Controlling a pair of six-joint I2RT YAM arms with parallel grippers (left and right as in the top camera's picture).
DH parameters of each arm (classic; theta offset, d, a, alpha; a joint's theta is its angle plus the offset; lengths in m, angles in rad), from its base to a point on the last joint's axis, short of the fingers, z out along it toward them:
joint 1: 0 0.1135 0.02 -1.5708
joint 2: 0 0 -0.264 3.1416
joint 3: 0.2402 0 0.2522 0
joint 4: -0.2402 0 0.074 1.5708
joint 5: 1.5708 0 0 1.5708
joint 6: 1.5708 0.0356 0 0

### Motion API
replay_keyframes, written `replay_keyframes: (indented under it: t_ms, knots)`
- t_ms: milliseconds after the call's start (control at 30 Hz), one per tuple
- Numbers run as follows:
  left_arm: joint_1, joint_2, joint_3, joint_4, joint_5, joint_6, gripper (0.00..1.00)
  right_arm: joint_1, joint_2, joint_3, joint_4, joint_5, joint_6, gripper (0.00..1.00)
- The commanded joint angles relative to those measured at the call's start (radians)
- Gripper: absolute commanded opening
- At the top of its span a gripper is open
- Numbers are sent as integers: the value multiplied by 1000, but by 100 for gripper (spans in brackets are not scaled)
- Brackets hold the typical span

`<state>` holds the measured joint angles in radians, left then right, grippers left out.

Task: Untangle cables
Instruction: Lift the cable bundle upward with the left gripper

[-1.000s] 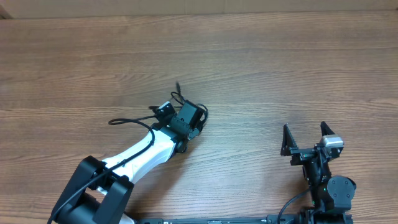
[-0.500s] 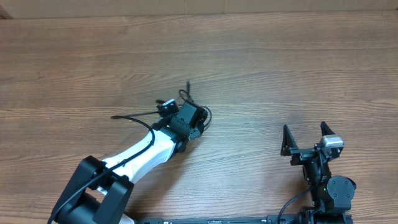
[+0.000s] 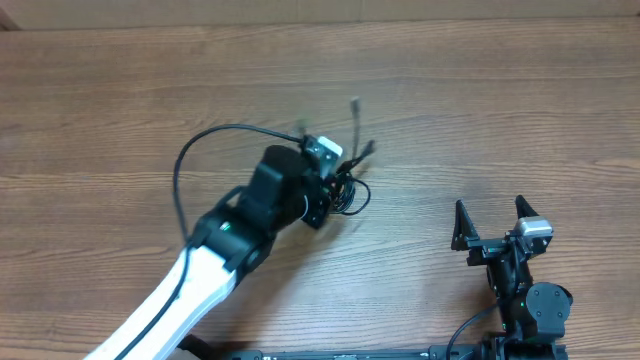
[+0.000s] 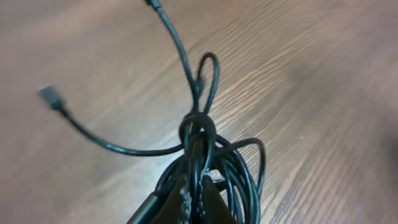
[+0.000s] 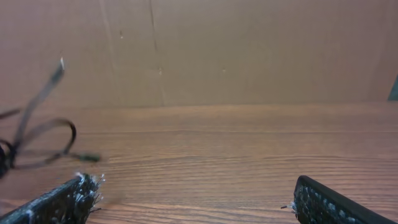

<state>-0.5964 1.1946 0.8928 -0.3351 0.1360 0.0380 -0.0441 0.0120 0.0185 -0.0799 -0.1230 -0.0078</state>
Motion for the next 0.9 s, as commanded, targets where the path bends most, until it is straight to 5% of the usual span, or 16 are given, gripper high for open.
replay_keyframes:
  t_ms: [0,433,567,867]
  knots:
    - [-7,-80,26,-23,69,215,4,5,-9,-10,3,10,1,100]
    - [-7,-125,26,-57,299,249,4,5,-9,-10,3,10,1,100]
    - [-7,-126,26,-45,312,150,4,5,-9,-10,3,5,16,100]
    - [-7,-125,26,-18,349,115,4,5,-9,52,-74,-214,465,100]
